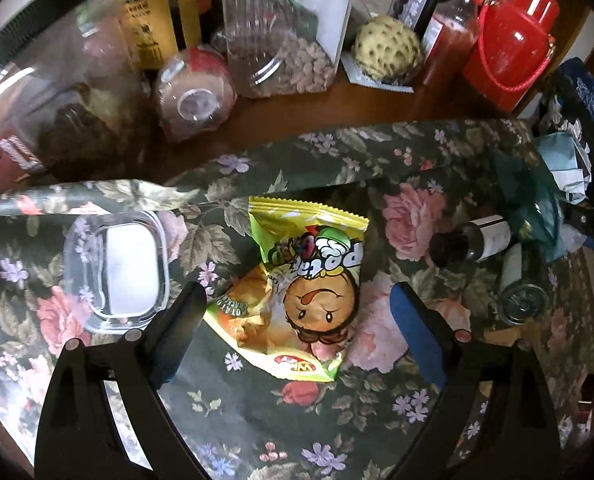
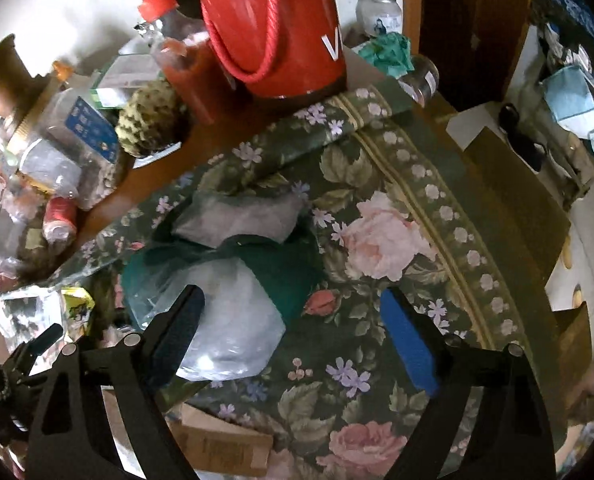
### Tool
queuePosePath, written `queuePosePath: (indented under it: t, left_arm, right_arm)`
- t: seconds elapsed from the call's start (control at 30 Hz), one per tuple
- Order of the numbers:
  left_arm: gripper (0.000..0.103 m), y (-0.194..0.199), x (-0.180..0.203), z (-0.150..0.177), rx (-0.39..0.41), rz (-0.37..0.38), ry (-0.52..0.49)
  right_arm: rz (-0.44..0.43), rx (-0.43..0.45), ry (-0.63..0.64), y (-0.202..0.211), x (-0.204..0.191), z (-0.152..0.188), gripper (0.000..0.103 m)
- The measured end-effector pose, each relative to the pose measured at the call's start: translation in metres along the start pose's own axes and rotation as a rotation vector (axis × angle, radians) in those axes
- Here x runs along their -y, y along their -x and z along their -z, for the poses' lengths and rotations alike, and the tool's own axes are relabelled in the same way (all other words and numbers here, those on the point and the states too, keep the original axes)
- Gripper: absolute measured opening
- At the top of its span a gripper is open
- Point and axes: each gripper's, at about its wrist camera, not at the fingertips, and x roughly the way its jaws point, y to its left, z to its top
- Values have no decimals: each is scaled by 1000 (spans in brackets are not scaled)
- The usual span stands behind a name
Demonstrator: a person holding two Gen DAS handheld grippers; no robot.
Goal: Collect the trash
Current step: 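Grasp the yellow snack bag with the left tool while the right tool grasps the green-and-clear plastic bag, then carry the snack bag and plastic bag in both tools down to the bucket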
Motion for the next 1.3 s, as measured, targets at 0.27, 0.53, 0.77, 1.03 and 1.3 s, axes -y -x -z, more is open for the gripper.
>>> queuePosePath:
  t: [0.27, 0.53, 0.77, 1.03, 1.3]
  left_arm:
    - [76, -13, 10, -6, -10, -19, -34]
    - [27, -4, 29, -13, -2, -61, -52]
    - [23, 50, 37, -2, 55, -42, 9]
    - [23, 144, 75, 6, 226, -17, 34]
    - [23, 233, 151, 44, 414, -36, 79]
  right_arm:
    - [-91, 1, -18, -5, -1, -2, 40]
    - [-125, 29, -1, 14, -5, -1, 15]
    - [-144, 136, 86, 70, -9, 1, 12]
    - [-158, 267, 191, 152, 4, 16, 12]
    - [-165, 413, 343, 227, 27, 46, 12]
